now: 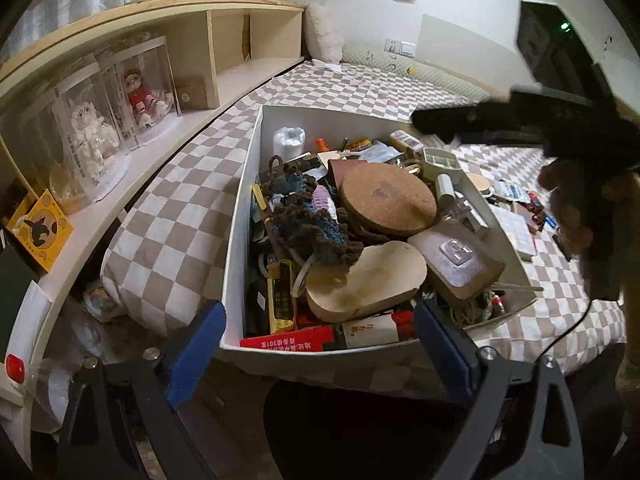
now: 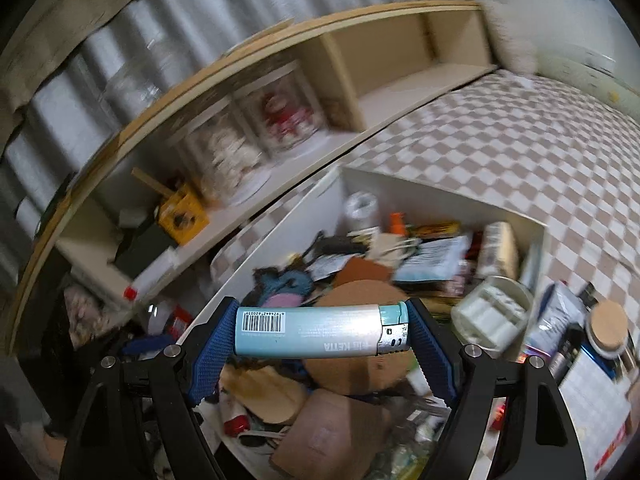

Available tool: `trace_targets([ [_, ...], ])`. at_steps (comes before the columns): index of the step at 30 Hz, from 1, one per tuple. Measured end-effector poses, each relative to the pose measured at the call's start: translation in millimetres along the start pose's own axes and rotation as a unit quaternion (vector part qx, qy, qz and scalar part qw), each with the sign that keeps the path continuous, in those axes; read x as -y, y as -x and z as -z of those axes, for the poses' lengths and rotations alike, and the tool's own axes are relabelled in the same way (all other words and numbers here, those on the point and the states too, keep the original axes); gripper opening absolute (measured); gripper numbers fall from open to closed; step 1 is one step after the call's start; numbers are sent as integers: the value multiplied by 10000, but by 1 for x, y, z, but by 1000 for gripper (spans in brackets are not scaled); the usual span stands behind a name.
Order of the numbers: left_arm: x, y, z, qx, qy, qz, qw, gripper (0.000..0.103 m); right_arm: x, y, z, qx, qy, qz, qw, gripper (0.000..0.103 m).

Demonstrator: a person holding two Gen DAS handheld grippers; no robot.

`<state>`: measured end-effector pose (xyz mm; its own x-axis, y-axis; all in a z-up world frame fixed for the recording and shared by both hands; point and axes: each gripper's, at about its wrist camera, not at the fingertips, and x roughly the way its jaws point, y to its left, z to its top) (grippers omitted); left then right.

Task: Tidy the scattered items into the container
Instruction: 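Lower the light blue lighter into the box and open the right gripper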

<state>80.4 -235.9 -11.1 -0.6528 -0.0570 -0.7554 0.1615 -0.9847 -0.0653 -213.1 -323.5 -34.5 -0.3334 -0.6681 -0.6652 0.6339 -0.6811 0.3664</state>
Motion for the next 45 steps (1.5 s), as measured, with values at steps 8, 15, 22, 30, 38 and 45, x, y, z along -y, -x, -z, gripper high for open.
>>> trace_targets([
  [8, -11, 18, 3, 151, 130, 74, 9998, 95, -56, -37, -2, -508, 979, -469, 9928, 83],
  [15, -19, 32, 10, 219, 143, -61, 9996, 95, -91, -61, -5, -902, 1584, -939, 9788, 83],
  [22, -26, 37, 14, 253, 259, -24, 9993, 95, -110, -86, -2, -1237, 2016, -906, 9674, 83],
  [30, -24, 39, 12, 297, 221, 54, 9993, 95, -90, -84, -8, -1131, 1517, -731, 9792, 95],
  [38, -18, 37, 9, 309, 223, 85, 9992, 95, -72, -65, -11, -881, 1215, -507, 9874, 99],
  [45, -8, 36, 2, 374, 208, 58, 9991, 95, -52, -43, -9, -564, 813, 238, 9948, 99],
])
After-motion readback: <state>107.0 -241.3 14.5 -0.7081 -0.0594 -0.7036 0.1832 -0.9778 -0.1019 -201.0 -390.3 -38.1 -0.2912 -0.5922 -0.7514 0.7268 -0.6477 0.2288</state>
